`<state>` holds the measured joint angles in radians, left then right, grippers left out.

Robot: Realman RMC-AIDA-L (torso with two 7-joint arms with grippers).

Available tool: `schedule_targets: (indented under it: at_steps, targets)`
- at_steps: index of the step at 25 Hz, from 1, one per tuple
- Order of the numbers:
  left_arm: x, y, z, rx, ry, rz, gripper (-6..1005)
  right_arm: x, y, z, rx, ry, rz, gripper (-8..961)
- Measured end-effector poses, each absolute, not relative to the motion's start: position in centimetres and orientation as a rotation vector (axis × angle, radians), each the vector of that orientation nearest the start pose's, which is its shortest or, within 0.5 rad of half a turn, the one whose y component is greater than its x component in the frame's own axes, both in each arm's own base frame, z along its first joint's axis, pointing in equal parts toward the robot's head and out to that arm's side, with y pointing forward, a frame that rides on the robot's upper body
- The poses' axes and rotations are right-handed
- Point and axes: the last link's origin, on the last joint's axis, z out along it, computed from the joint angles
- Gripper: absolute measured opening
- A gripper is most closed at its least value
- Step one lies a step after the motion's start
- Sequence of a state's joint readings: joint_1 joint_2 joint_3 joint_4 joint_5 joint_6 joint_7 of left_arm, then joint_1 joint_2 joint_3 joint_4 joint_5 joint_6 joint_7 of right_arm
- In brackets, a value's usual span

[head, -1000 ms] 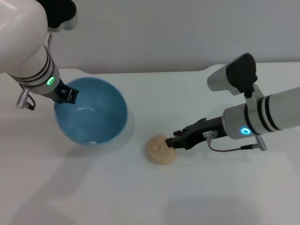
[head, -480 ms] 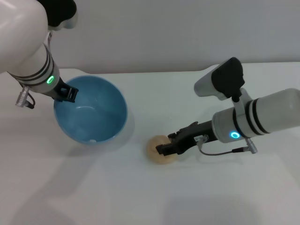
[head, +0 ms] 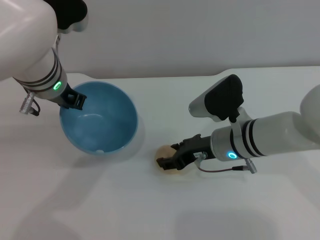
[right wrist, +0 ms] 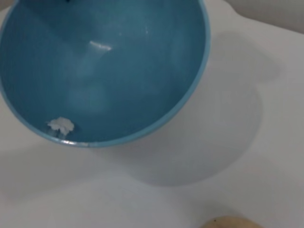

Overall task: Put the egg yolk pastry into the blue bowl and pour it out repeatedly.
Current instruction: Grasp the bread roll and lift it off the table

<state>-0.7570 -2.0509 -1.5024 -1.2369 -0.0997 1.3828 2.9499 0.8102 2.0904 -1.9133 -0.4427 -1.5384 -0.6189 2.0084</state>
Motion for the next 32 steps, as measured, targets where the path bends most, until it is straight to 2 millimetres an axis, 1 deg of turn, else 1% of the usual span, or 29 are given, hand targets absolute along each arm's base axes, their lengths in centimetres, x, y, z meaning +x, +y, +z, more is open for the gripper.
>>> schedule_targets:
  at_steps: [8, 12, 15, 19, 21, 24, 29, 32]
  targets:
    - [-17.1, 40.4, 0.1, -1.889, -1.094, 0.543, 10, 21.3, 37.1, -14.4, -2.643, 0.924, 0.011, 576]
    - [-17.1, 40.4, 0.1, -1.888, -1.094, 0.546, 10, 22.1, 37.2, -13.8, -2.617, 0.966, 0.026, 505]
    - [-17.1, 40.4, 0.1, -1.888, -1.093, 0.547, 10, 22.4, 37.4, -12.9, -2.584, 1.034, 0.090, 452]
    - [-17.0, 40.4, 0.1, -1.890, -1.088, 0.546, 9, 22.8, 37.6, -11.2, -2.567, 1.098, 0.192, 360]
    - [-16.9, 40.4, 0.0, -1.894, -1.079, 0.550, 9, 22.9, 37.5, -10.0, -2.575, 1.117, 0.266, 311]
    - [-16.6, 40.4, -0.2, -1.902, -1.061, 0.557, 10, 22.7, 37.2, -8.1, -2.596, 1.118, 0.395, 275]
    - [-15.8, 39.9, -1.5, -1.949, -0.989, 0.585, 10, 22.1, 36.5, -4.4, -2.616, 1.015, 0.654, 230]
    - [-14.7, 39.5, -2.7, -2.002, -0.943, 0.597, 10, 21.2, 36.2, -3.3, -2.636, 0.900, 0.728, 210]
